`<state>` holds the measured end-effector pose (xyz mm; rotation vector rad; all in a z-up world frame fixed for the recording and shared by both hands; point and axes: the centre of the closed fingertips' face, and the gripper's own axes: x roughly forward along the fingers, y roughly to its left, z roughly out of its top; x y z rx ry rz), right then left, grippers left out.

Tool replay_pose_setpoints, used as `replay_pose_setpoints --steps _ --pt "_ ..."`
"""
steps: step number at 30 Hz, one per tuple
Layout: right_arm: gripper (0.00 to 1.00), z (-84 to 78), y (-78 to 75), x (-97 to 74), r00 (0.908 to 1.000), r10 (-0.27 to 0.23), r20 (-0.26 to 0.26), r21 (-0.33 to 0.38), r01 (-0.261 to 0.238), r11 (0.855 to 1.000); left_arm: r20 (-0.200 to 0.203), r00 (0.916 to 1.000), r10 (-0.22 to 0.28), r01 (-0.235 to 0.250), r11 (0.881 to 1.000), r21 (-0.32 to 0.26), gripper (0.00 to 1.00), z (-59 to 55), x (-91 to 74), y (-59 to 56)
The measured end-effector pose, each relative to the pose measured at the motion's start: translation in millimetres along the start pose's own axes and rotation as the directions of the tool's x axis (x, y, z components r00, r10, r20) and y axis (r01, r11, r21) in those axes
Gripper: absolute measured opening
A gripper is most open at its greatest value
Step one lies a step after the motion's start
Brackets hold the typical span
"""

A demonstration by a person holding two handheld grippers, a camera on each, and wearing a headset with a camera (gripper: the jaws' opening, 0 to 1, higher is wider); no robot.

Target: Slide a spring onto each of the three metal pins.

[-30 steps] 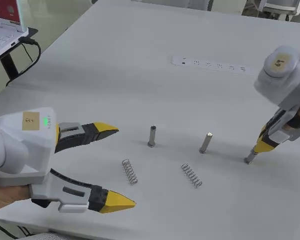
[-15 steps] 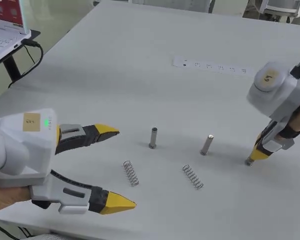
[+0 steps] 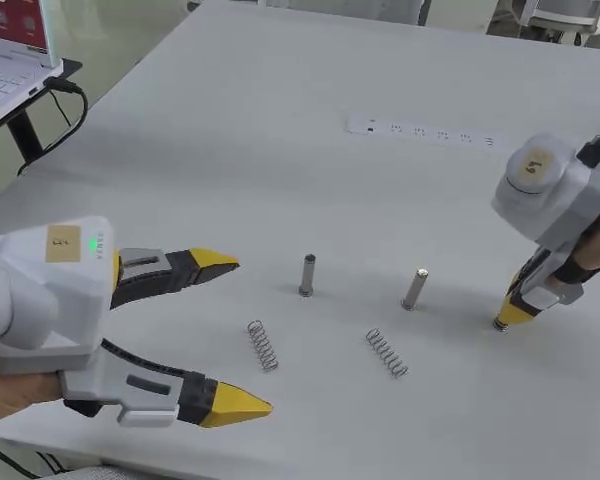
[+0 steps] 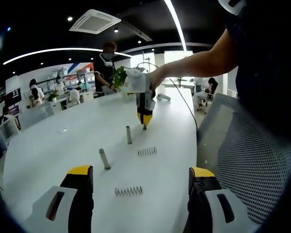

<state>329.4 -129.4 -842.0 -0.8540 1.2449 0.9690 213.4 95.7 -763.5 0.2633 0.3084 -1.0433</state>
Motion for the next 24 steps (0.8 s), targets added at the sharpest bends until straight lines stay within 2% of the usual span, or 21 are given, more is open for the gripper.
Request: replay_pose_setpoints --steps 10,24 --pt "0.1 2.7 -2.1 0.2 0.9997 -0.009 0.024 -0.003 0.009 1.0 0.001 1.0 -0.001 0.001 1.0 0.0 0.76 0.5 0.7 0.2" --pt "0.27 4.1 -1.8 -2.3 0.998 -0.015 0.061 -0.012 0.015 1.0 0.001 1.0 -0.002 0.002 1.0 0.001 0.76 0.9 1.0 0.0"
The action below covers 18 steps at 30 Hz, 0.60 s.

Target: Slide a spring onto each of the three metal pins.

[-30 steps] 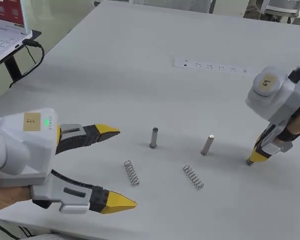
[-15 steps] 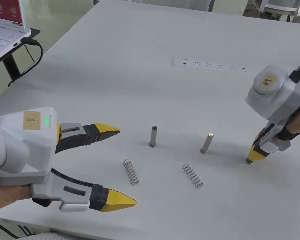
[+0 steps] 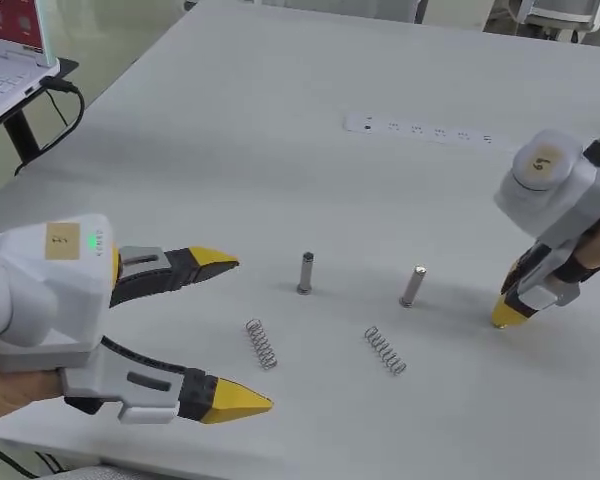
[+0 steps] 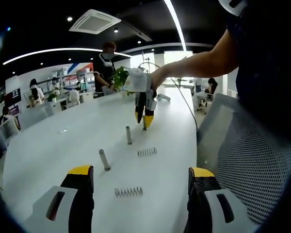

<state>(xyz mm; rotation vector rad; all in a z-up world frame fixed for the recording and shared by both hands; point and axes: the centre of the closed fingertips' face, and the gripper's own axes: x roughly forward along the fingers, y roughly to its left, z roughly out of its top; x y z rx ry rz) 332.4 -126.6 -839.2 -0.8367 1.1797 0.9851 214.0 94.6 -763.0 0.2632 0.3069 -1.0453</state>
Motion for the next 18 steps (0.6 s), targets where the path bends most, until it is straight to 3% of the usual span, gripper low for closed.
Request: replay_pose_setpoints --steps 18 --pt "0.33 -18.4 0.2 -6.8 0.9994 -0.017 0.031 0.045 0.015 0.999 0.004 1.0 -0.008 0.008 1.0 0.007 0.77 3.5 2.2 -1.5"
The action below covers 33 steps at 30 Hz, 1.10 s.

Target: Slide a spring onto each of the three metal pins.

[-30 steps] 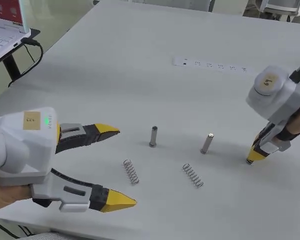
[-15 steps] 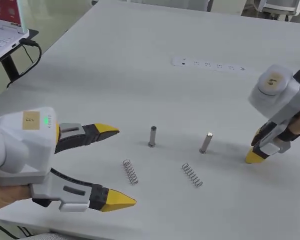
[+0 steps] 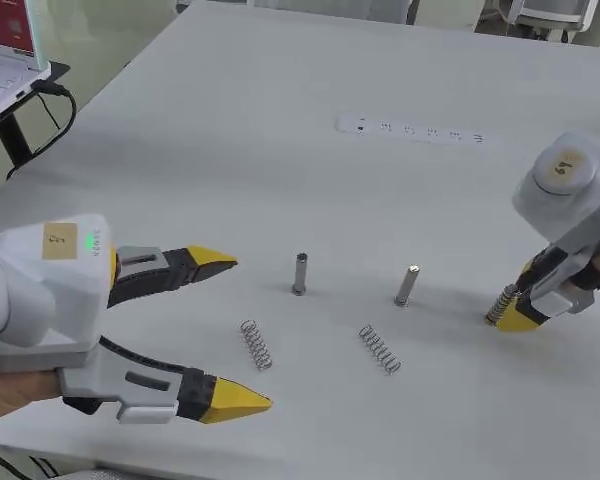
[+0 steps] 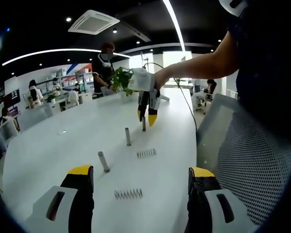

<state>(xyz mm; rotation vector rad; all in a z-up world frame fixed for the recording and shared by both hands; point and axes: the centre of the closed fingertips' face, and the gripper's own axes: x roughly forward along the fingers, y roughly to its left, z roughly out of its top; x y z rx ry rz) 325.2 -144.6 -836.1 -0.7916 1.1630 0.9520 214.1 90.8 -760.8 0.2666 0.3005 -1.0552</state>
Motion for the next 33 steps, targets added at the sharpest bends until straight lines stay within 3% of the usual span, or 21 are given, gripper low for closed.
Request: replay_pose_setpoints --steps 17,26,33 --pt "0.33 -14.9 22.6 -5.0 0.9997 0.0 0.024 0.048 -0.002 0.999 0.003 1.0 -0.005 0.005 1.0 0.003 0.76 1.9 0.1 -2.4" --pt "0.33 -10.2 43.7 -4.2 0.9977 0.018 0.066 0.076 -0.023 0.997 0.005 0.9999 -0.013 0.013 1.0 0.008 0.76 4.0 2.3 -3.6" --pt "0.32 -4.3 62.2 -2.2 0.9976 0.021 0.065 0.054 -0.025 0.998 0.005 0.9999 -0.016 0.016 1.0 0.01 0.76 4.1 2.4 -4.9"
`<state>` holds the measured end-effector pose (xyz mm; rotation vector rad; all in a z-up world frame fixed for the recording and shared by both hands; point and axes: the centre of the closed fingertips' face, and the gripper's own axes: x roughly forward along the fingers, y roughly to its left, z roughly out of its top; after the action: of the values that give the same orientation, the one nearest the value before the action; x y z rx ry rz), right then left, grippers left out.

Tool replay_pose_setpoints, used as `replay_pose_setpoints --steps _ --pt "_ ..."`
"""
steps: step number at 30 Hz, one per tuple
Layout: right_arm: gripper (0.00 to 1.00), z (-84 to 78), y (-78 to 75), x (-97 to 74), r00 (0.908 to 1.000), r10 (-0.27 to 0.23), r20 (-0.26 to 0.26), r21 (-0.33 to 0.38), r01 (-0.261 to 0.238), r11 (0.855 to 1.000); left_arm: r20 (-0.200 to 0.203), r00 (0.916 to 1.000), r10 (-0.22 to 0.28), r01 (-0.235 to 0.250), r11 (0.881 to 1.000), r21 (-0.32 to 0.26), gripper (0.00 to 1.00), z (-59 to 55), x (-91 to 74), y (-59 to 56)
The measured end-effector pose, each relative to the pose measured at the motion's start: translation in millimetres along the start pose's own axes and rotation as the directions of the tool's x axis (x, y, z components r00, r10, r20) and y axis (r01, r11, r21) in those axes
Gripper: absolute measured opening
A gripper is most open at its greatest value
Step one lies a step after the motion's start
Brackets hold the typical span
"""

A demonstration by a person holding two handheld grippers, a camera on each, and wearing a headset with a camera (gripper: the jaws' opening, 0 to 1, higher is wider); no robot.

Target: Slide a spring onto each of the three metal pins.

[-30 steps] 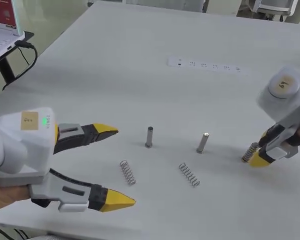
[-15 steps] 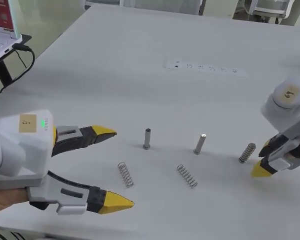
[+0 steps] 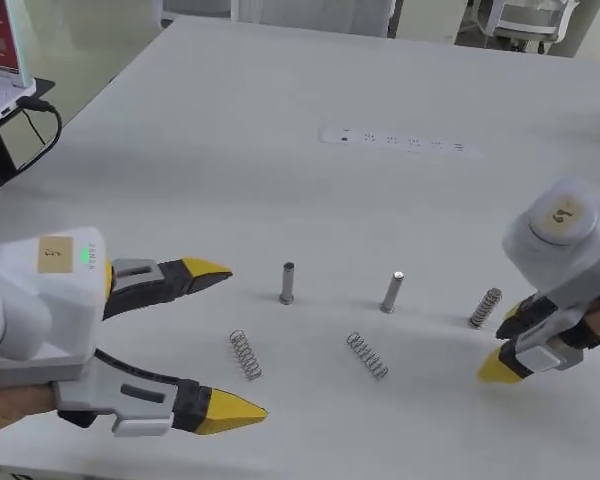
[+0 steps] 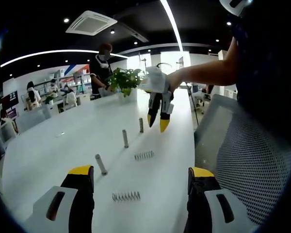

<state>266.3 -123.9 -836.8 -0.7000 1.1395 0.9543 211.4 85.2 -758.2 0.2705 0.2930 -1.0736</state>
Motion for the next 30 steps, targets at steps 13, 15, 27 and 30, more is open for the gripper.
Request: replay_pose_setpoints --steps 13,15,27,30 --pt "0.3 32.5 33.0 5.6 0.9963 0.048 0.071 -0.031 -0.046 0.998 -0.001 1.0 0.0 0.0 1.0 -0.001 0.76 -1.9 -0.8 -1.3" --pt "0.3 36.4 35.3 7.2 0.9957 0.055 0.075 -0.037 -0.052 0.998 -0.003 1.0 0.0 0.0 1.0 -0.001 0.76 -2.7 -0.2 -1.5" --pt "0.28 63.3 54.4 20.3 0.9917 0.082 0.1 -0.068 -0.075 0.995 -0.005 1.0 -0.003 0.003 1.0 -0.003 0.76 -3.4 1.0 -2.2" --pt "0.26 69.5 59.7 24.9 0.9911 0.086 0.101 -0.081 -0.078 0.994 -0.004 1.0 -0.003 0.003 1.0 -0.006 0.75 -3.6 0.3 -2.3"
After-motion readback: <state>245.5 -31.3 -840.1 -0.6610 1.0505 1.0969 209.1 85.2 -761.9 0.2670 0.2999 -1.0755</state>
